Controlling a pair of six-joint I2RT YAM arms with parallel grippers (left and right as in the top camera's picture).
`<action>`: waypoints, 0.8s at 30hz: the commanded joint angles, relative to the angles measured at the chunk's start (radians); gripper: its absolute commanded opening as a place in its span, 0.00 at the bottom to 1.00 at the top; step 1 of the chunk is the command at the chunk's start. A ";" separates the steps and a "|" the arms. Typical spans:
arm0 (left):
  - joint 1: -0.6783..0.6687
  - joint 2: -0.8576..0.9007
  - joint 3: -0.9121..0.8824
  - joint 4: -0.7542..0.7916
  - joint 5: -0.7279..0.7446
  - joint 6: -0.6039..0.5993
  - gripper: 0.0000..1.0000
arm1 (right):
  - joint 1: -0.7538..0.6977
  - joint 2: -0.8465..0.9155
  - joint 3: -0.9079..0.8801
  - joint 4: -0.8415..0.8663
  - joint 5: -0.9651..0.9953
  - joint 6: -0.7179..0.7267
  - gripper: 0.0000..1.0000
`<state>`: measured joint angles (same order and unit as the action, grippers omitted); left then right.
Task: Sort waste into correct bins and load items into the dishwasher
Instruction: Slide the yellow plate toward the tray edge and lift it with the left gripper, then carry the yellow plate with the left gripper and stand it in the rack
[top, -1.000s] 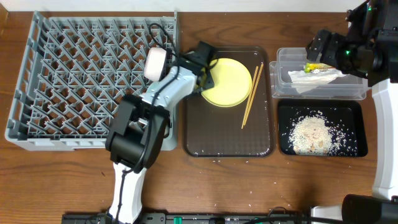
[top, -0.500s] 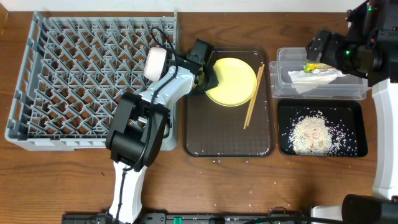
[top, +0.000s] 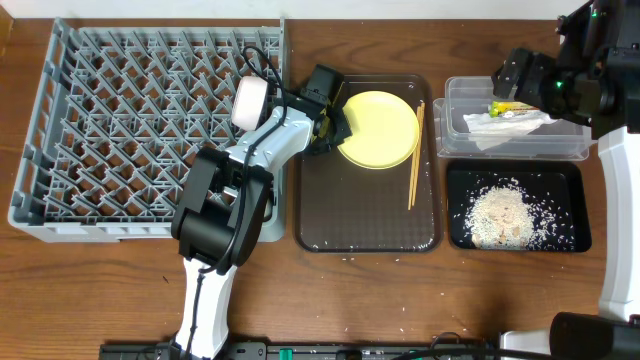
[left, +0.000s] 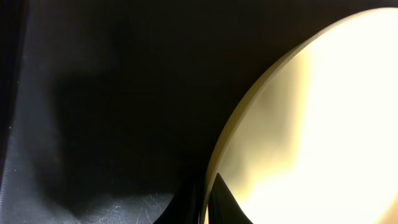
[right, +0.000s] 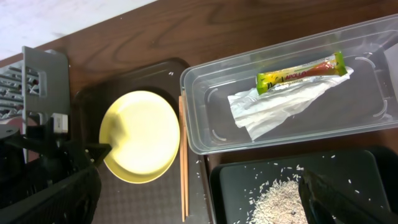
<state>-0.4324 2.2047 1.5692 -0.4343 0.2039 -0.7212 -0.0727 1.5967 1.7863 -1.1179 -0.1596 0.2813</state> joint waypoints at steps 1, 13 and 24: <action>0.014 0.029 -0.026 0.000 -0.002 0.010 0.07 | -0.005 0.001 0.010 -0.001 0.006 0.010 0.99; 0.045 -0.141 -0.026 0.048 0.100 0.185 0.07 | -0.005 0.001 0.010 -0.001 0.006 0.010 0.99; 0.126 -0.271 -0.026 0.043 0.107 0.284 0.07 | -0.005 0.001 0.010 -0.001 0.006 0.010 0.99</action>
<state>-0.3424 1.9945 1.5440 -0.3923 0.3122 -0.4881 -0.0727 1.5967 1.7863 -1.1179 -0.1596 0.2813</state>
